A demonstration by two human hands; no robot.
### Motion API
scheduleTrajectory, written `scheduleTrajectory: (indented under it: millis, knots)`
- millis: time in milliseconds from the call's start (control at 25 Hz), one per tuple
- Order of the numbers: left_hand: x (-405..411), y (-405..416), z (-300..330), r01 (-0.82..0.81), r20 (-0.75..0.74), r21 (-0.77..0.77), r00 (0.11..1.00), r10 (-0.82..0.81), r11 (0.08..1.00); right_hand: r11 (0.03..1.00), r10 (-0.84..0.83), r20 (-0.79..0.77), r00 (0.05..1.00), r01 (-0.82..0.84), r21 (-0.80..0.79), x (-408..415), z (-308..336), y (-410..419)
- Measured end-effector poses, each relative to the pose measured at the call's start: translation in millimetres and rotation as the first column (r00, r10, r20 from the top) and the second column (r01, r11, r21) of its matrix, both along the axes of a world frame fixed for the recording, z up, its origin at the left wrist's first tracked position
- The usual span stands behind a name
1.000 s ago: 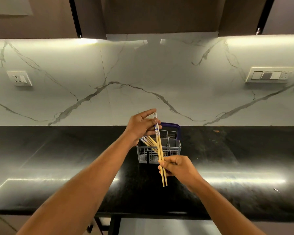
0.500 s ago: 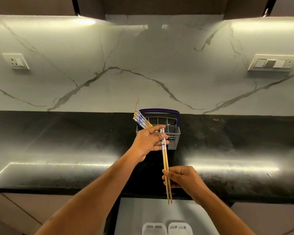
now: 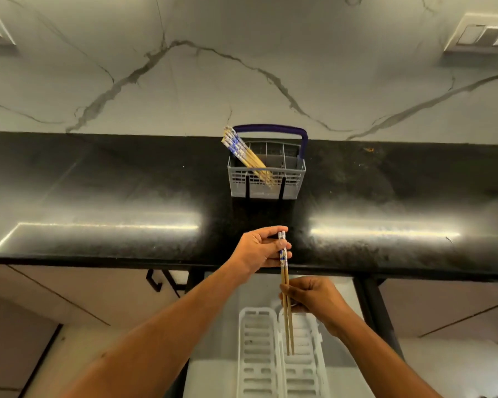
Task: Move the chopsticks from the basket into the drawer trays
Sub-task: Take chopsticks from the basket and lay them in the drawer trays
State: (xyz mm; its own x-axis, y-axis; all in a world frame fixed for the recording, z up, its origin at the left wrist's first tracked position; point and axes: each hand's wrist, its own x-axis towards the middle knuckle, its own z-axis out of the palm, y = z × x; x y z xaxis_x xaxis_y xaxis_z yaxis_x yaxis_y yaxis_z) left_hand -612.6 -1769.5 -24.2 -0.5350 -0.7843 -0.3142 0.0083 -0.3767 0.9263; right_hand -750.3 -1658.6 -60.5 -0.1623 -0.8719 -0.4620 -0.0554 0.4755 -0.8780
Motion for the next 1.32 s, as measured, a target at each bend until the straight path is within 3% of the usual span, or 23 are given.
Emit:
scheduleTrajectory:
  millis: [280,520,720,840,960,1320]
  knots:
    - [-3,36,-65,0.046,0.09,0.08,0.995,-0.053,0.996,0.991,-0.062,0.112,0.992,0.048,0.125,4,-51,42]
    - [-7,49,-108,0.088,0.223,0.119,0.968,-0.113,0.989,0.972,-0.104,0.037,0.994,0.094,0.217,1,-100,61]
    - [-3,45,-131,0.294,0.614,-0.131,0.774,-0.155,0.947,0.925,-0.179,-0.03,0.983,0.178,0.336,9,-143,82]
    - [-4,41,-135,0.415,0.715,-0.165,0.675,-0.181,0.895,0.889,-0.188,-0.072,0.98,0.2,0.411,15,-158,83]
    - [-7,34,-135,0.479,0.758,-0.169,0.622,-0.197,0.861,0.857,-0.15,-0.115,0.982,0.187,0.48,21,-166,77]
    - [-1,19,-138,0.456,0.742,-0.178,0.644,-0.185,0.872,0.797,-0.044,-0.196,0.98,0.153,0.585,26,-184,72]
